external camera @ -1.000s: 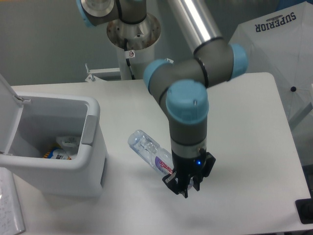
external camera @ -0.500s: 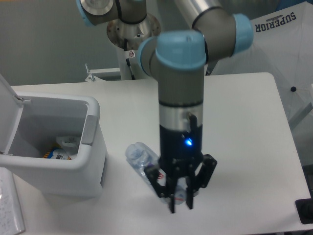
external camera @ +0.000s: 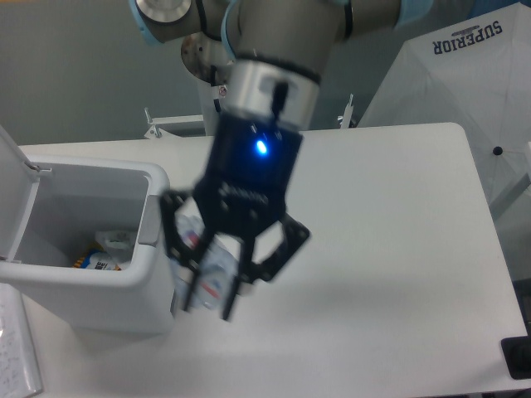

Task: Place the trash in the trash can
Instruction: 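Lift the bottle and carry it over the trash bin, then lower the bottle into the bin and open the gripper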

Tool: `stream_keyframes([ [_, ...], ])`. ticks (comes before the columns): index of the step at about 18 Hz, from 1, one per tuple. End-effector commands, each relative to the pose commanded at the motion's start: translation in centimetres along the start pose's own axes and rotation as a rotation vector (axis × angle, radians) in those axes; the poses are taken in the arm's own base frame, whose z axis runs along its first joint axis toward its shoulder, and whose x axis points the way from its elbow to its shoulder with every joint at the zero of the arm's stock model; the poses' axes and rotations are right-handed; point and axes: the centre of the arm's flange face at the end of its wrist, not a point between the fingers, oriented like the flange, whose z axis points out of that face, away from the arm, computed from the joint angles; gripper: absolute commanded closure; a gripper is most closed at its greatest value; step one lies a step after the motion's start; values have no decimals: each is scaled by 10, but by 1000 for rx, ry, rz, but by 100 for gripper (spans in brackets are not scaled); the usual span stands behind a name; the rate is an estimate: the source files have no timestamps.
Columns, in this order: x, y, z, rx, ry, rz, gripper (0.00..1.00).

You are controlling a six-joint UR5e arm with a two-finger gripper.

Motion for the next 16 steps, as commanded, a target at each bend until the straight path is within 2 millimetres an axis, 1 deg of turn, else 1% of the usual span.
stream_keyframes([
  [1,8,1,3,-3,10,1,100],
  [3,36,5,12,-18,44,20,100],
  [6,58,10,26,-34,77,50,100],
  [9,87,28,49,-74,129,110,100],
  [11,90,45,60,-102,146,149,100],
  [13,97,55,70,-117,168,228,100],
  [14,101,60,77,-127,181,243,100],
  [16,102,72,84,-147,192,246,100],
])
